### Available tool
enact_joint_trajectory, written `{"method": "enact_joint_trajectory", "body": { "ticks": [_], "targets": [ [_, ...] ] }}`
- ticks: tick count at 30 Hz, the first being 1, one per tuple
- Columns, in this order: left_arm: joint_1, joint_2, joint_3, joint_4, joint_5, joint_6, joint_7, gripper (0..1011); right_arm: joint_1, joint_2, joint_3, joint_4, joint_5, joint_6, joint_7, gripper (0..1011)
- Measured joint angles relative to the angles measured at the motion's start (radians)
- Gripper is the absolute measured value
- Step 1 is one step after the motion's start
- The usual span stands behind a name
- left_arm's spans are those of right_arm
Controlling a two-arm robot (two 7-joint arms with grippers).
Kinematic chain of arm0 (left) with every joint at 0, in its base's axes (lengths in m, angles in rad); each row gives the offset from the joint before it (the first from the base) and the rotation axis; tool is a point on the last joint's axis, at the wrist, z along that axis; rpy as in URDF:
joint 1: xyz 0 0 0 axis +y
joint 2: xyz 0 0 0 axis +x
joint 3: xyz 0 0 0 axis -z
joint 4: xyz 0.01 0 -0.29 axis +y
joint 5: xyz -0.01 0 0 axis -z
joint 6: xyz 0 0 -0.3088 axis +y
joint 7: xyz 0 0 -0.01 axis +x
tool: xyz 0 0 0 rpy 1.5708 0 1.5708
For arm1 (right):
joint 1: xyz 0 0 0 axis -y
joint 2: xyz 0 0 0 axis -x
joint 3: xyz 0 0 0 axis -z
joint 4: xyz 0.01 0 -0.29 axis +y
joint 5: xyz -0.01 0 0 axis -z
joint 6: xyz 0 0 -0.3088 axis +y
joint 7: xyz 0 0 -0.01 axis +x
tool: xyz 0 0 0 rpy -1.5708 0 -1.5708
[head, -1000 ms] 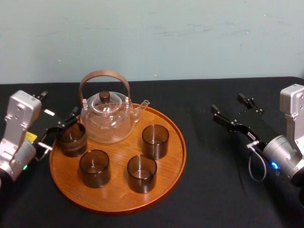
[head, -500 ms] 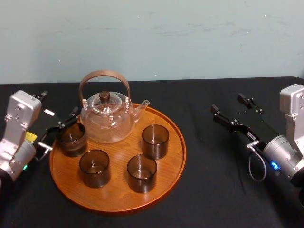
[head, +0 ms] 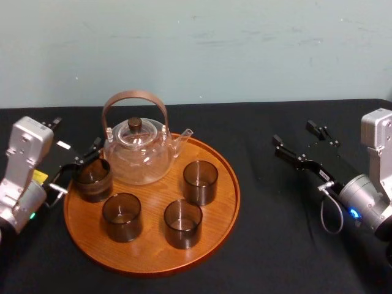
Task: Pick up the glass from the table and place it on the tray.
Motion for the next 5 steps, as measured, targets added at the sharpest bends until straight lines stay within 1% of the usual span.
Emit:
{"method": "enact_joint_trajectory", "body": {
  "ticks": [5],
  "targets": [
    [0.000, 0.000, 0.000, 0.000, 0.000, 0.000, 0.000, 1002, 0.000, 0.000, 0.000, 0.000, 0.000, 0.000, 0.000, 1002]
  ]
}}
